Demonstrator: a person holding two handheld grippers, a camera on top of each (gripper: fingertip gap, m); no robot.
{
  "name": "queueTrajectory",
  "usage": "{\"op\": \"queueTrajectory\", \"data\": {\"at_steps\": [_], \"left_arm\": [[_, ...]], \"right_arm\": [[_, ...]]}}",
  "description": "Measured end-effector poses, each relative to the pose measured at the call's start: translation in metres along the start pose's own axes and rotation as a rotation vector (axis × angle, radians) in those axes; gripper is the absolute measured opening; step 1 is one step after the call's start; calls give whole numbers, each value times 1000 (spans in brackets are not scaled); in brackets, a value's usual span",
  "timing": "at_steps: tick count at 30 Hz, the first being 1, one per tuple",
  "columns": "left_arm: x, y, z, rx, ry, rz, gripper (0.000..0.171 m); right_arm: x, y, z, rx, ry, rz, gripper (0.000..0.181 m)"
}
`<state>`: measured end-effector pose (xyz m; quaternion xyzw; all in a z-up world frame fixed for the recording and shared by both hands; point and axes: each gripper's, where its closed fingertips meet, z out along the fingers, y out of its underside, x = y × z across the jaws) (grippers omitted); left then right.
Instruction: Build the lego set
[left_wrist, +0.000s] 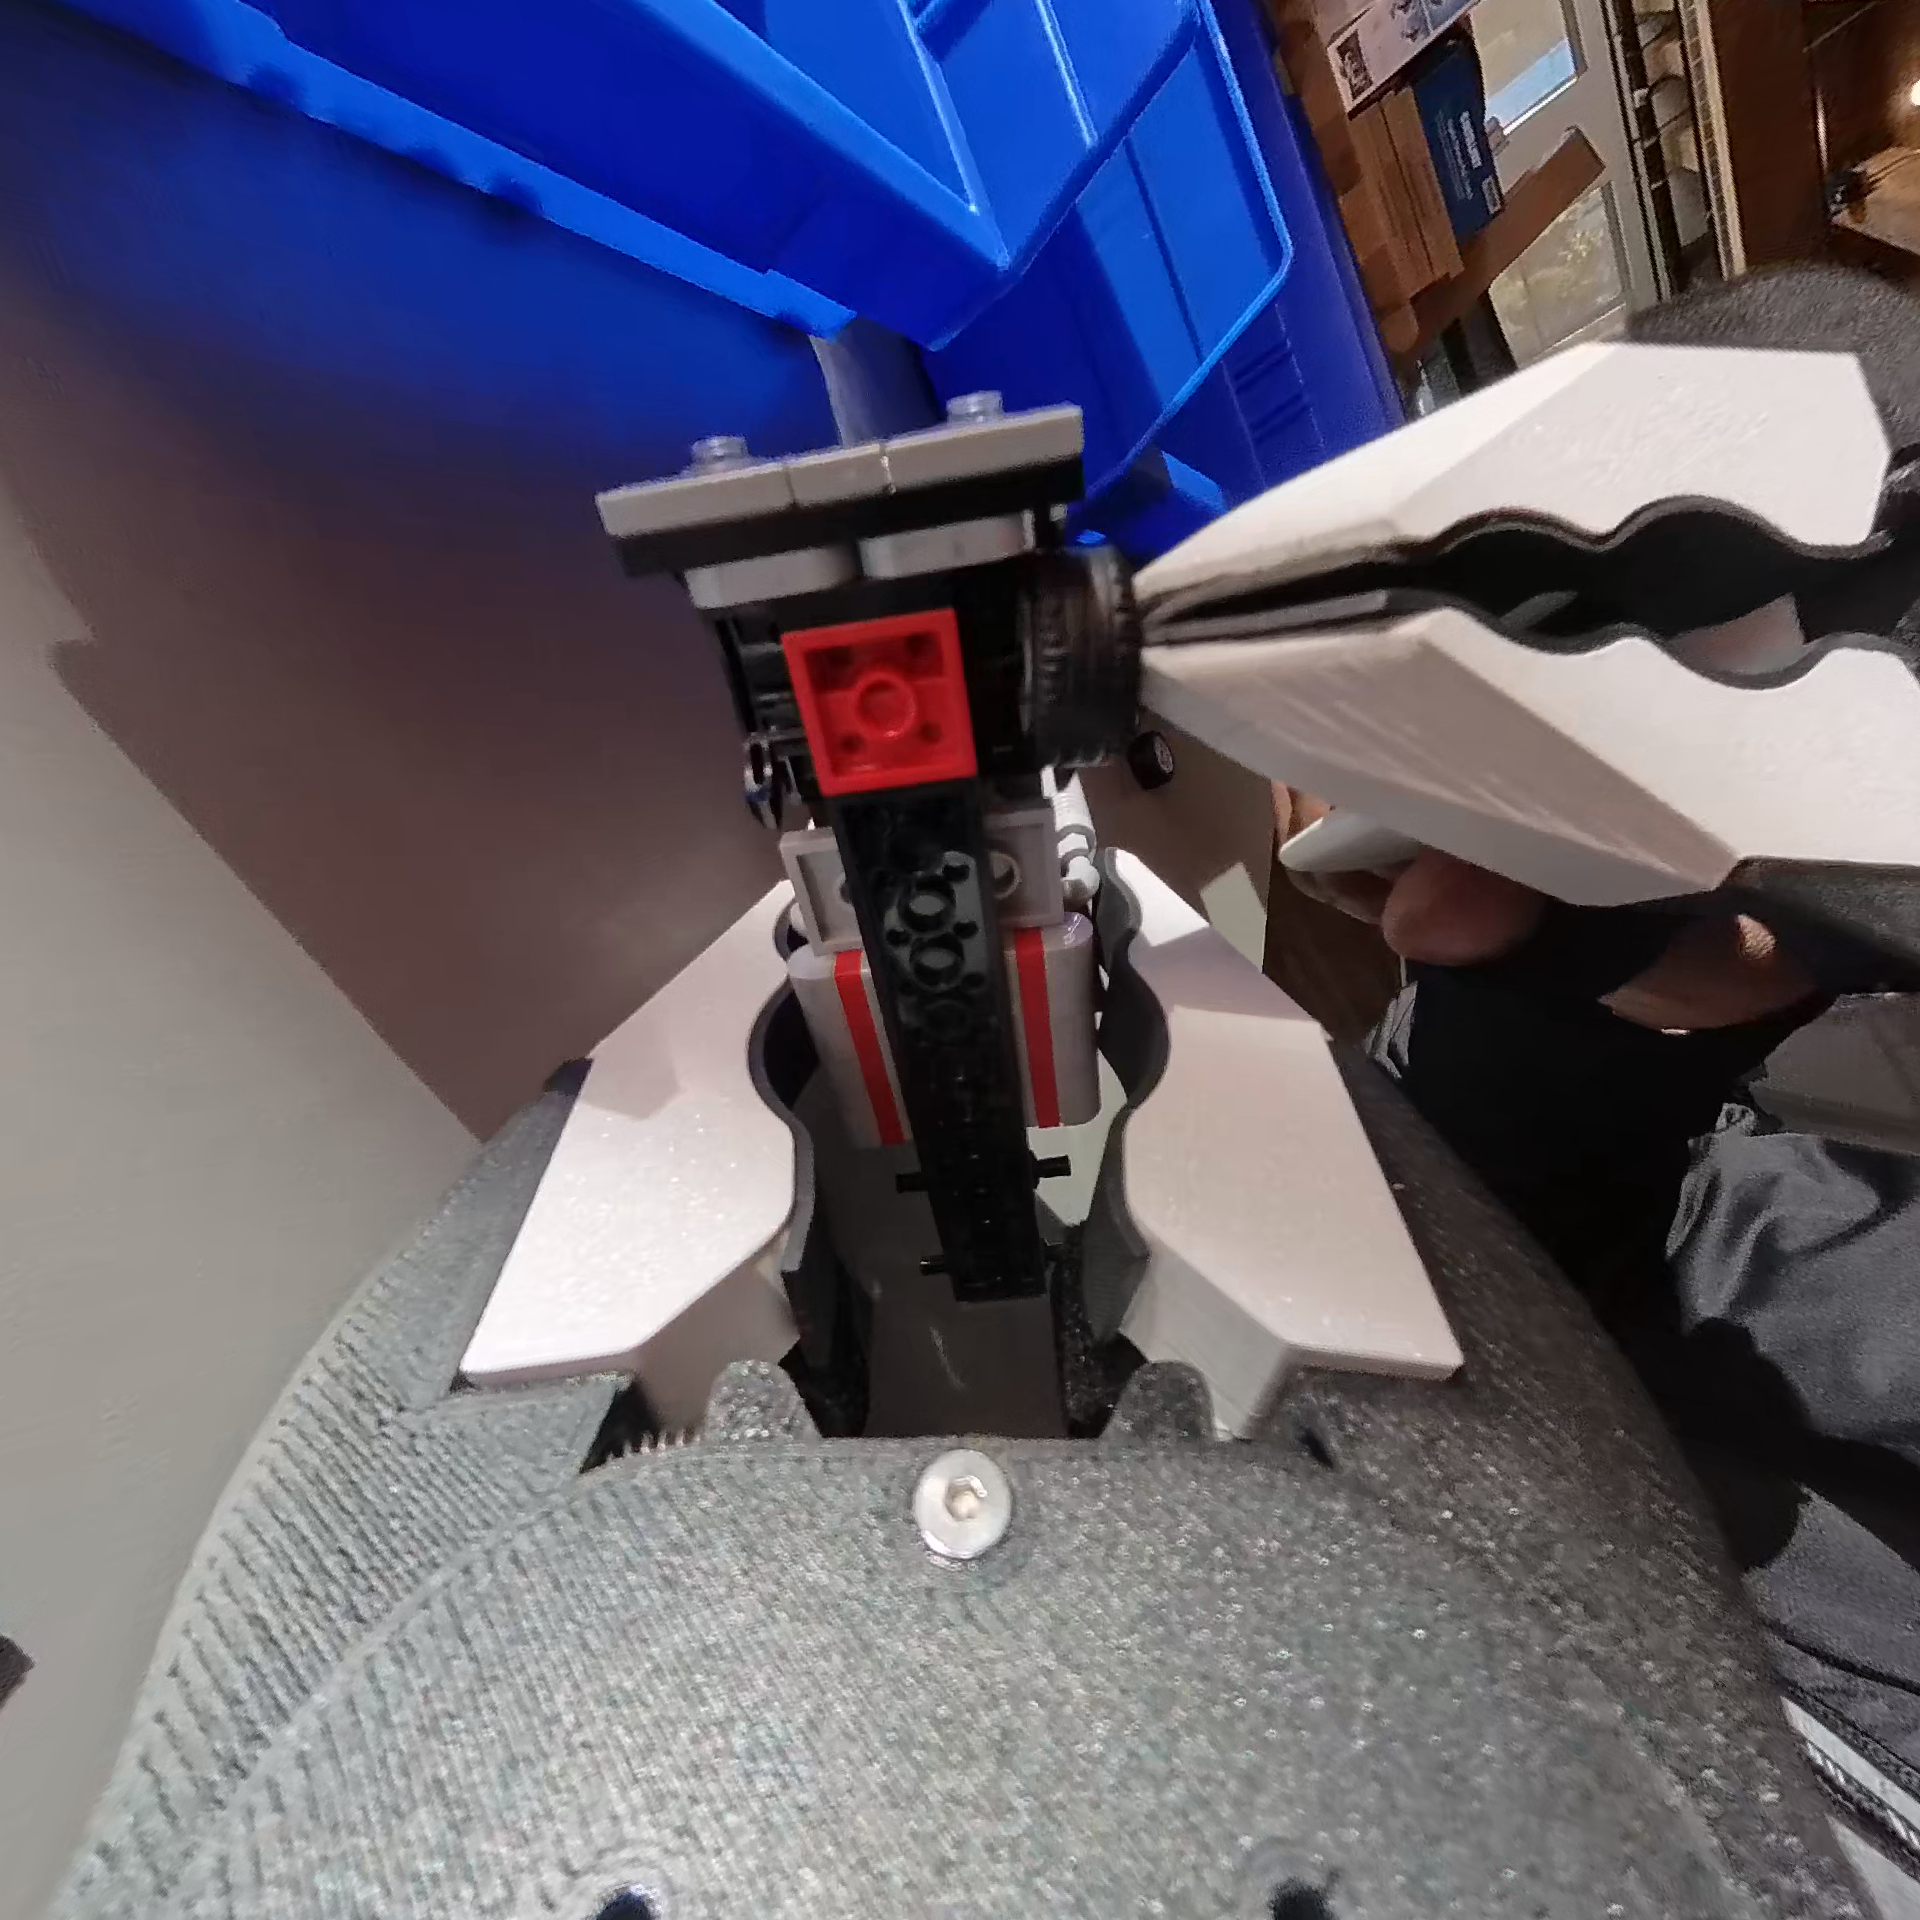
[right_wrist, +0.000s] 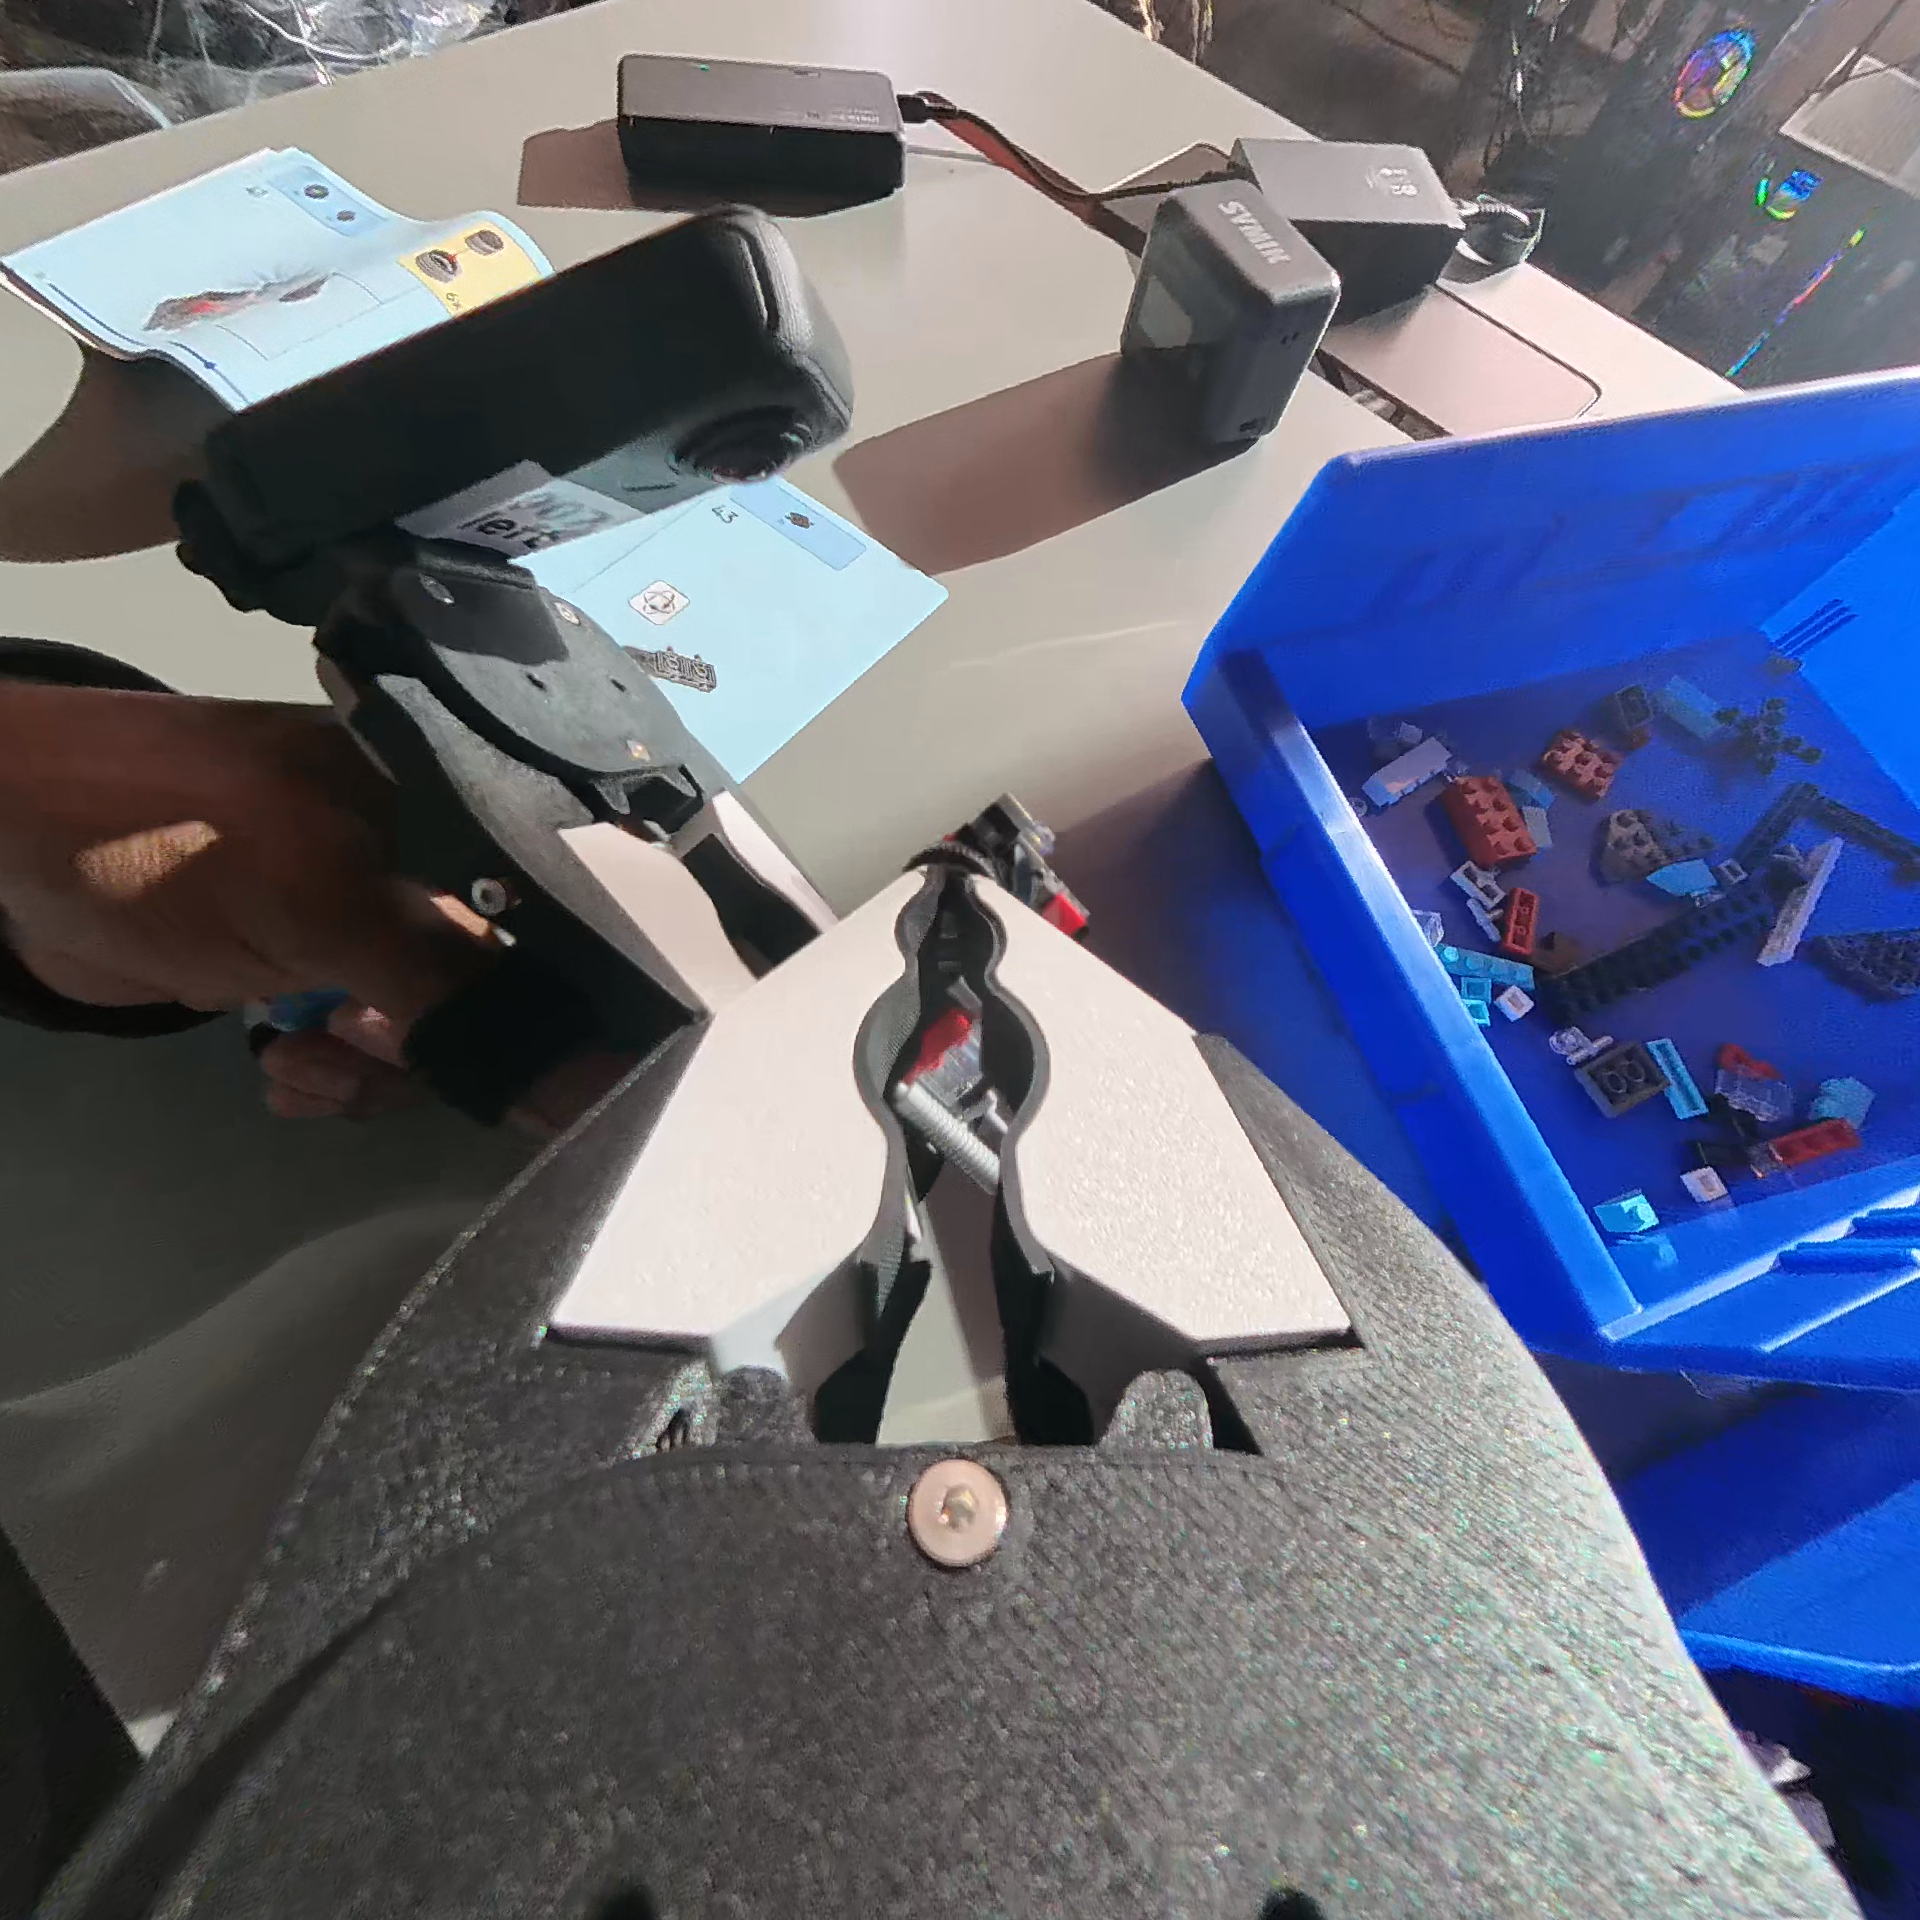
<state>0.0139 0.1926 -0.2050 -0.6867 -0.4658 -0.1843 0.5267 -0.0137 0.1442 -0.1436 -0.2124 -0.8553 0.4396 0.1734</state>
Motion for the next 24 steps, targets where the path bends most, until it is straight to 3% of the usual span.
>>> {"op": "queueTrajectory", "data": {"at_steps": [24], "left_arm": [[2, 2, 1, -11, -5, 38, 56]], "right_arm": [[2, 3, 0, -41, -125, 136, 6]]}}
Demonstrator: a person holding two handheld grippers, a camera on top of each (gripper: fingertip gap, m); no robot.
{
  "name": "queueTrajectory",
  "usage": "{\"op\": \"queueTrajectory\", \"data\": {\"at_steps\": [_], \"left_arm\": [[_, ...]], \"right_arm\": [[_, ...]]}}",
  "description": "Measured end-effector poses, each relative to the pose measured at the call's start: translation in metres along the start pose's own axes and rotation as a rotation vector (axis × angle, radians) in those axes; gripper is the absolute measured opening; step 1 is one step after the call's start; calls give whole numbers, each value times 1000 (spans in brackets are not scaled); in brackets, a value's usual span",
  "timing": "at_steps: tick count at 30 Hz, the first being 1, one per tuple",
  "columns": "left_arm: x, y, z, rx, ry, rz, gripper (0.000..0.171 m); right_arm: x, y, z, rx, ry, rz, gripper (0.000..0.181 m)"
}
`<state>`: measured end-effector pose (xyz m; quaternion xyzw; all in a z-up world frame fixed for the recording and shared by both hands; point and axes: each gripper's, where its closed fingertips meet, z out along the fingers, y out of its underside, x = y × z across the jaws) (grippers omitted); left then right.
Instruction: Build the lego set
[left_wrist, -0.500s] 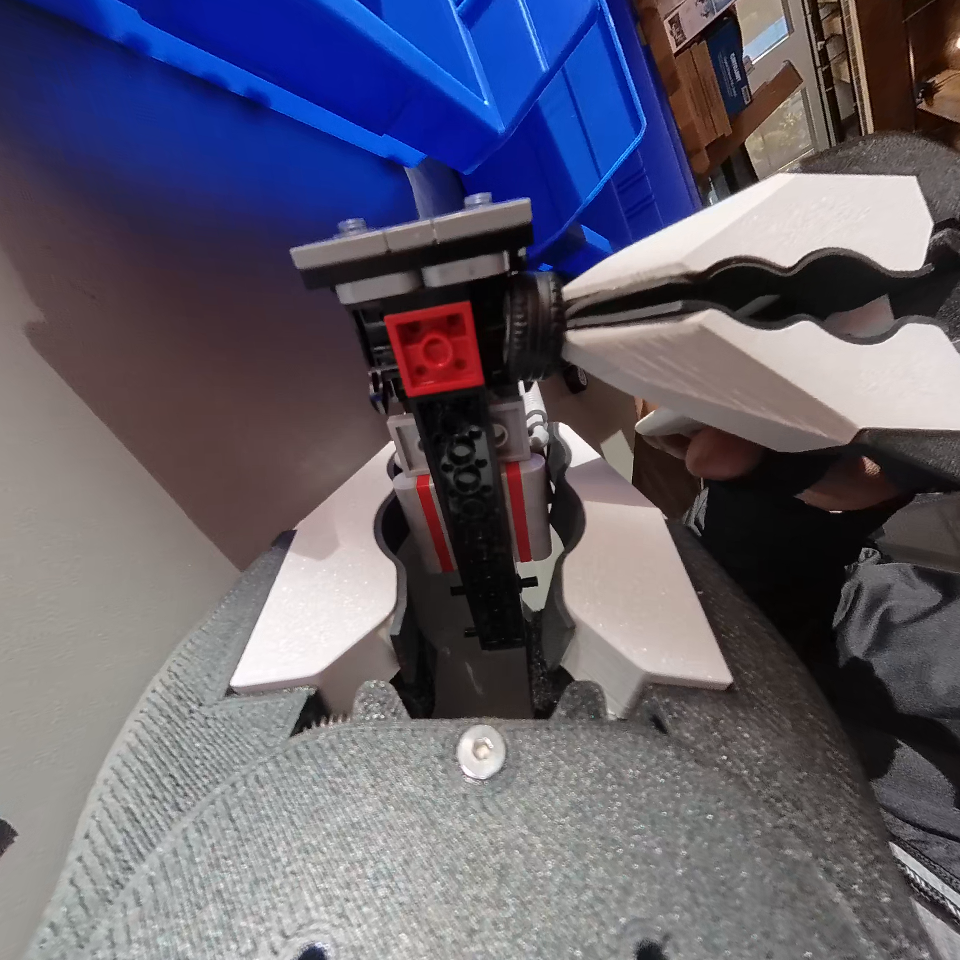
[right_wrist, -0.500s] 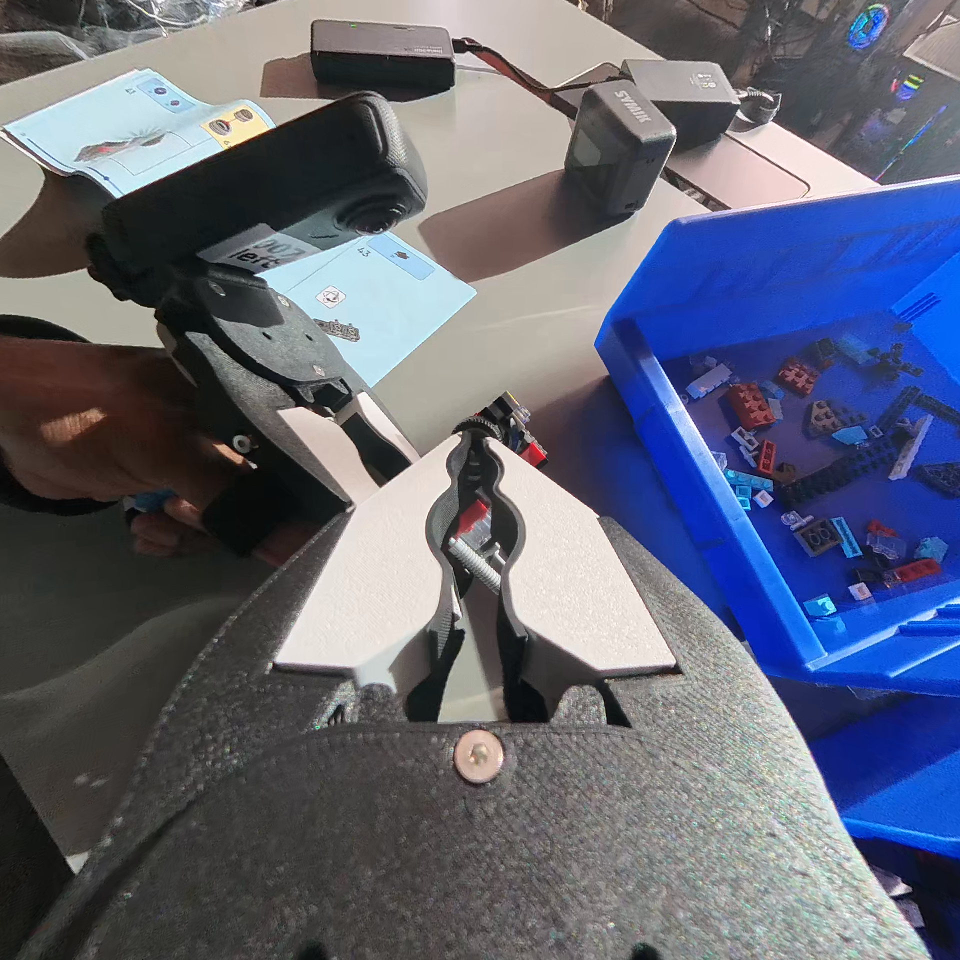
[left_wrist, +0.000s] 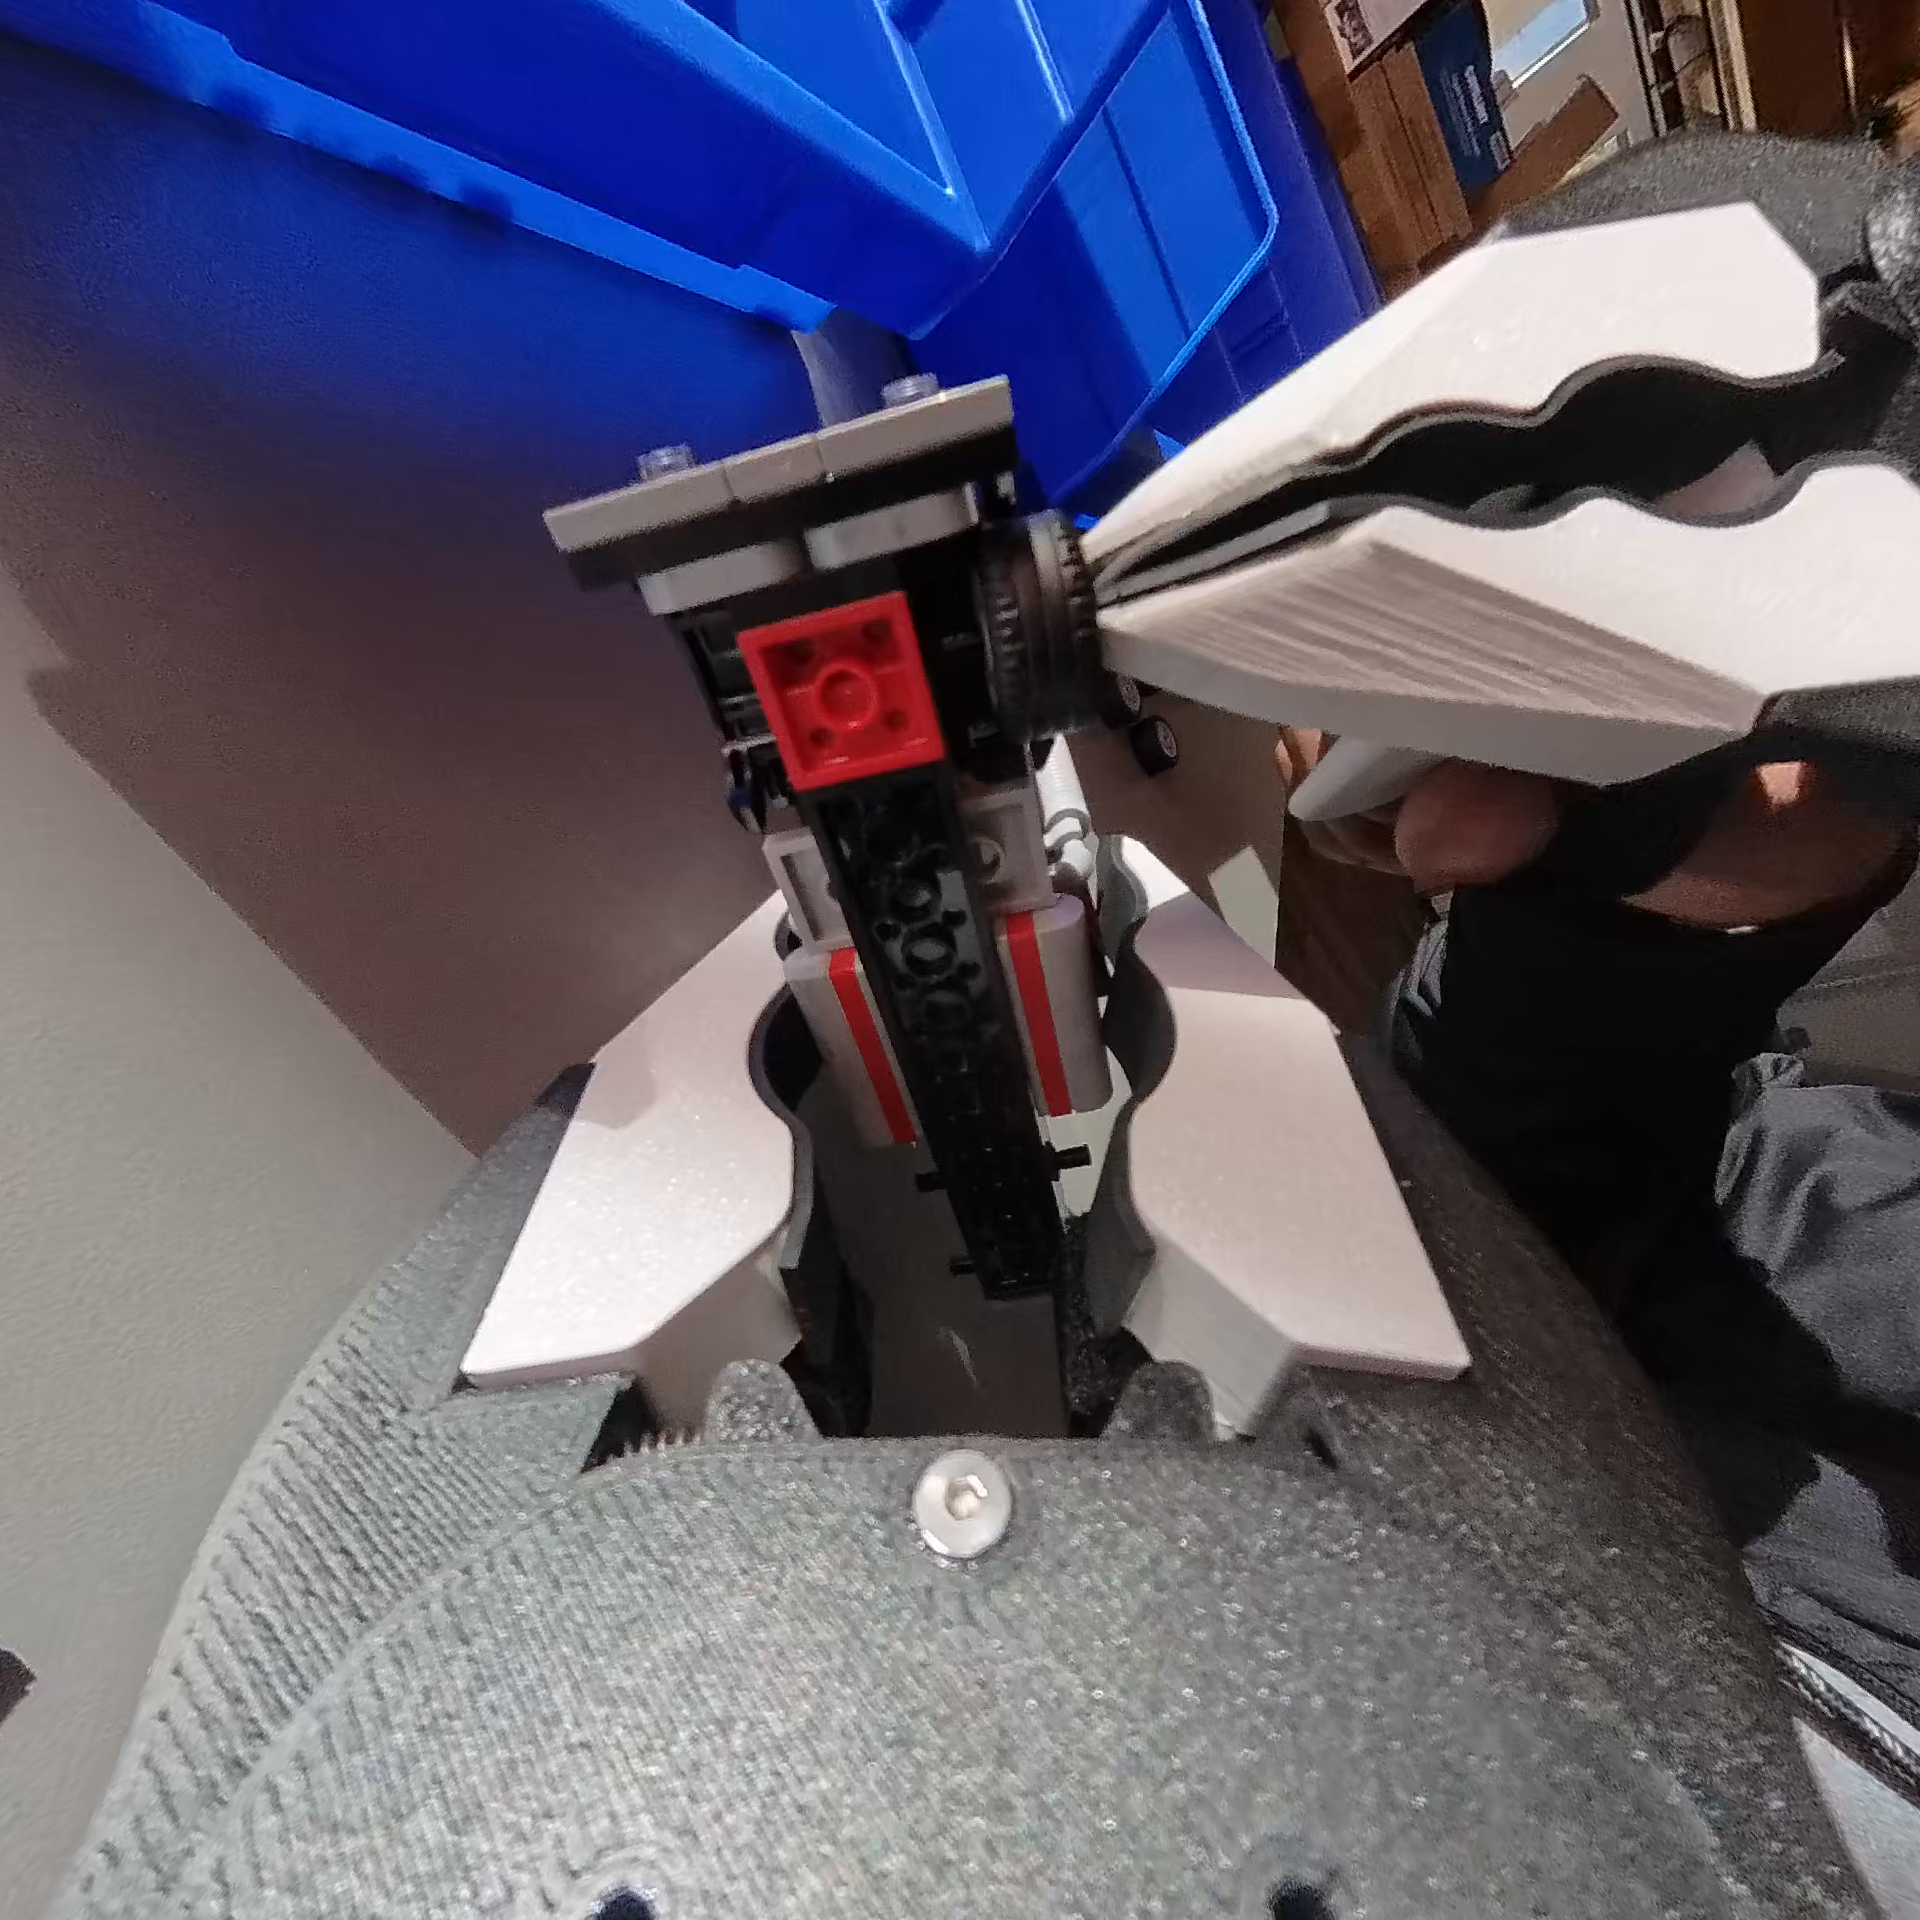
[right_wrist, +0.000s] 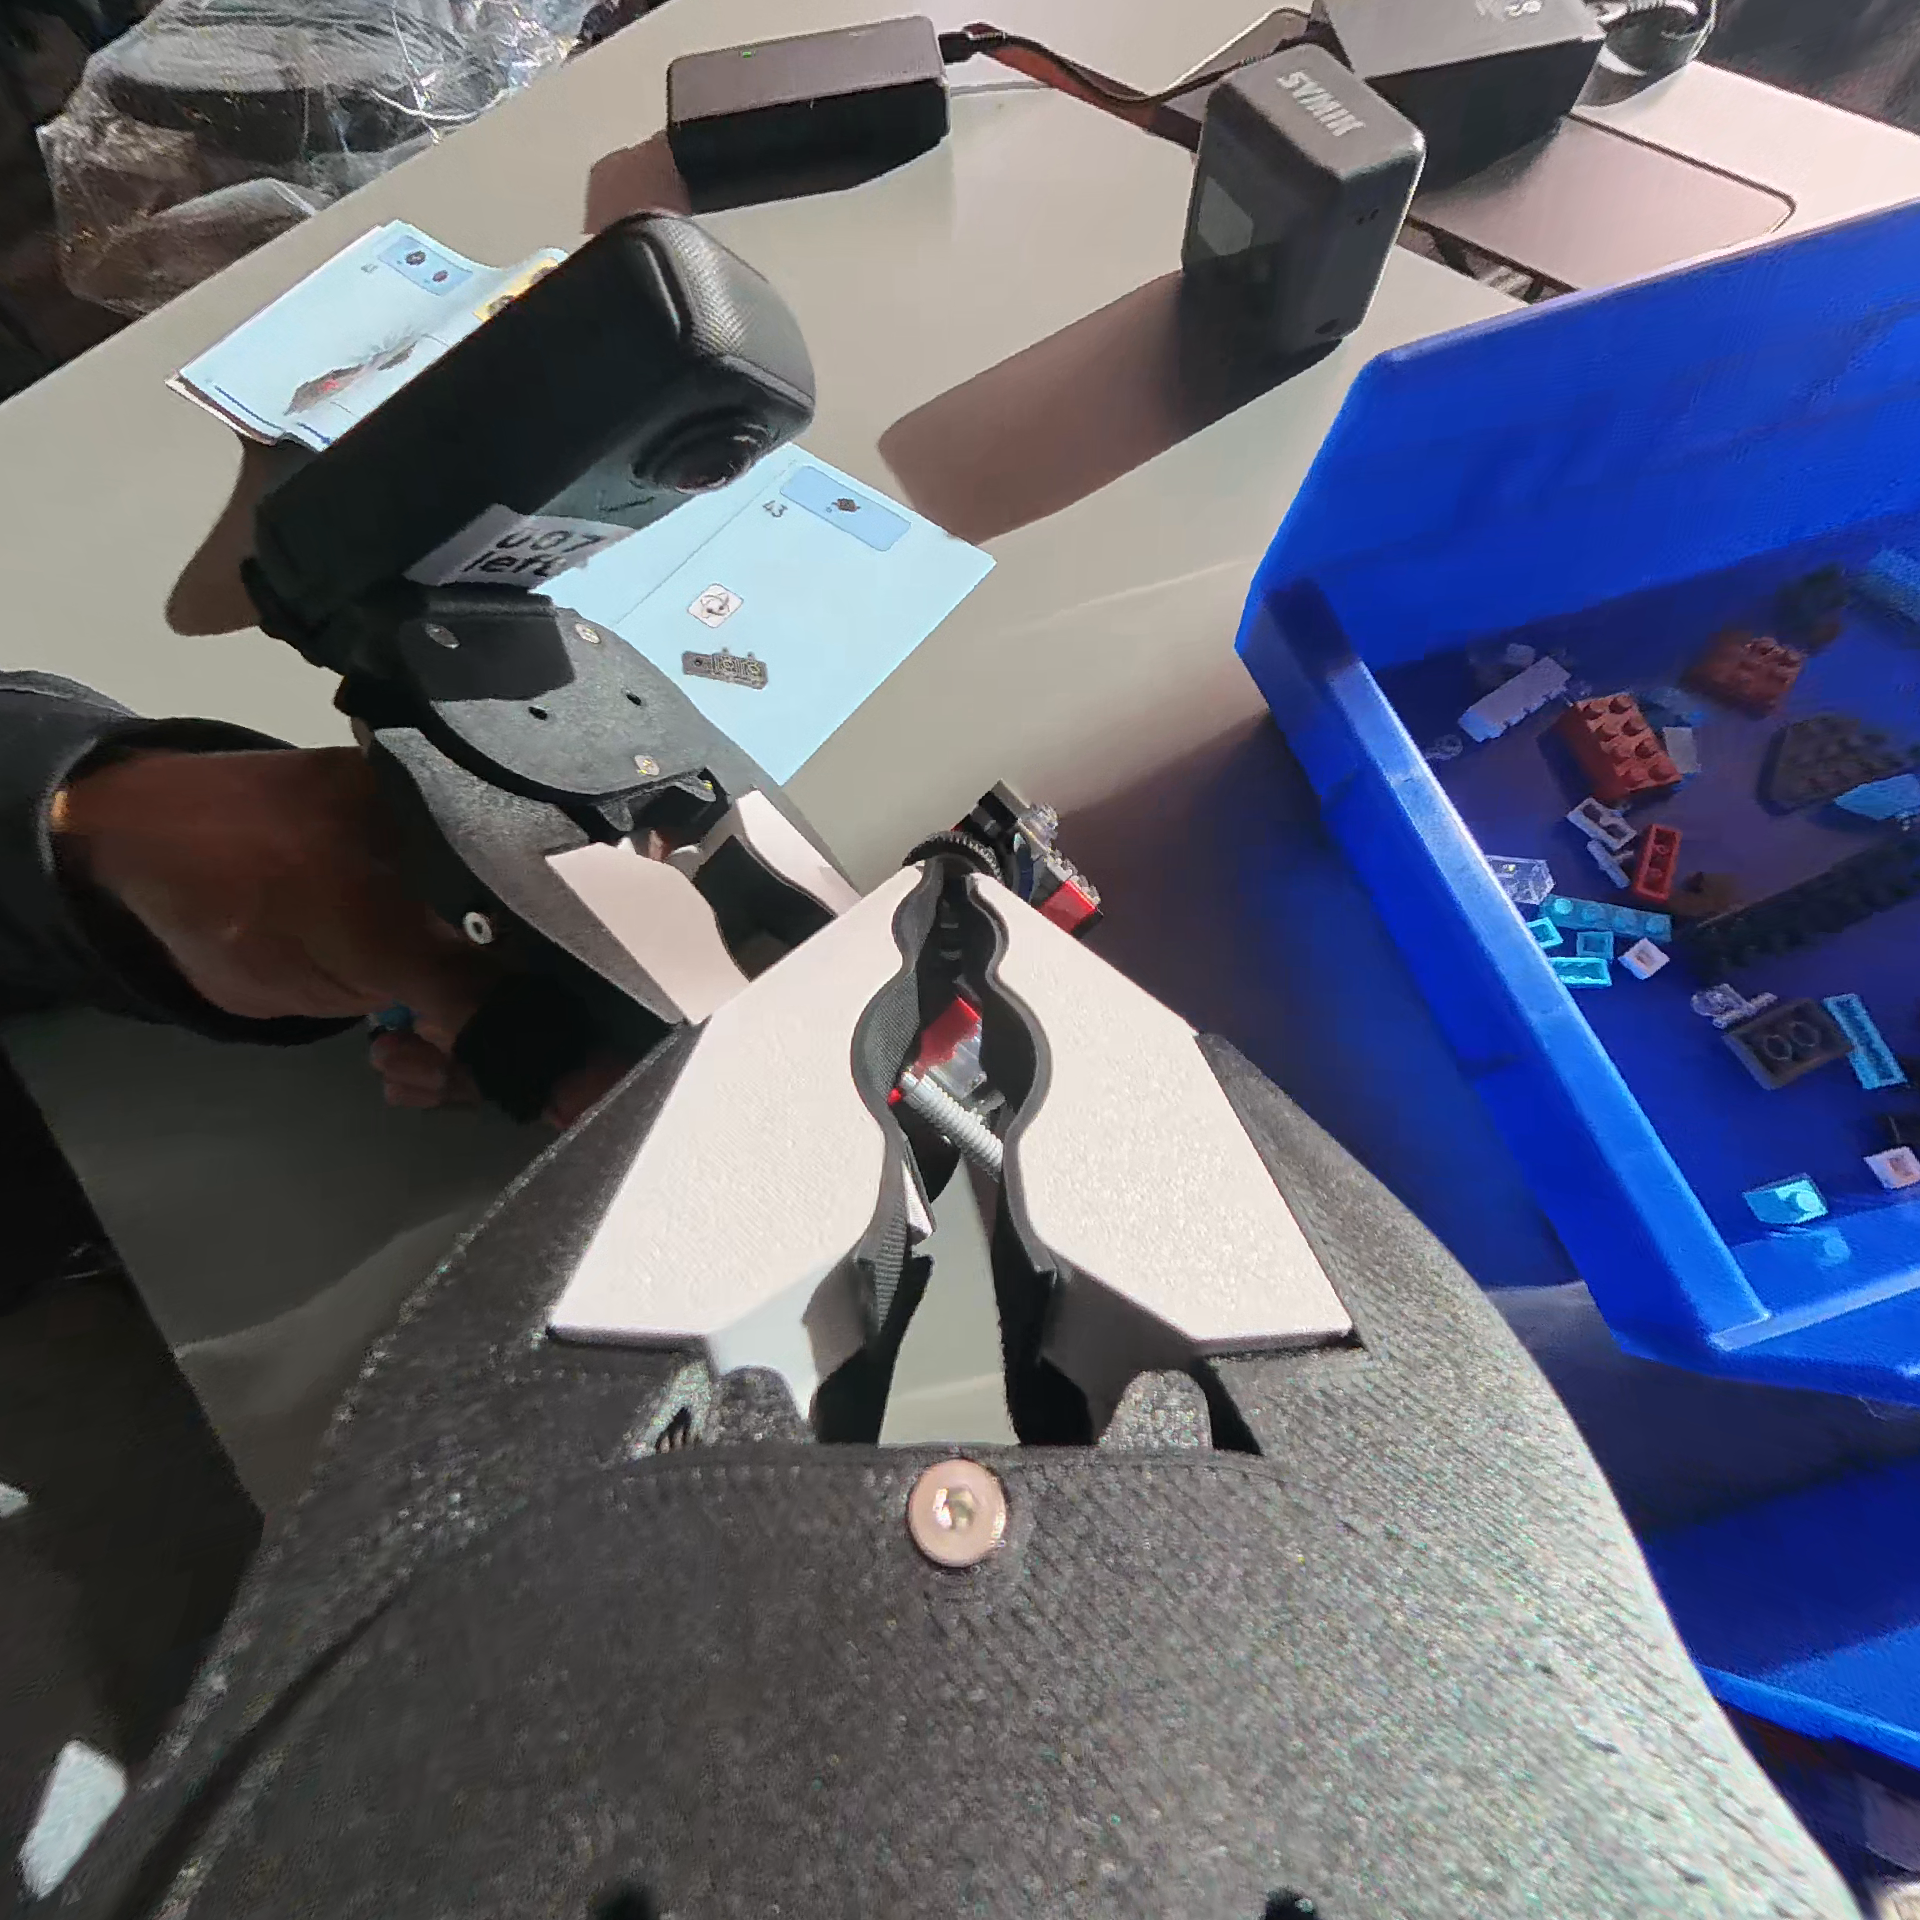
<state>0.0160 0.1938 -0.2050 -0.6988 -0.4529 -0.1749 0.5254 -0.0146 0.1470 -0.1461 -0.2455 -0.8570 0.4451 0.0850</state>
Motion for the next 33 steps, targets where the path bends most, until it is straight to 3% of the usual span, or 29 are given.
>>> {"op": "queueTrajectory", "data": {"at_steps": [6, 15, 33], "left_arm": [[0, 0, 0, 1, -10, 16, 56], [1, 2, 1, -8, -18, 38, 56], [0, 3, 1, -17, -21, 24, 56]], "right_arm": [[0, 0, 0, -35, -61, 6, 5], [-1, -1, 1, -112, -58, -194, 6], [-1, 2, 2, -24, 43, -129, 8]]}}
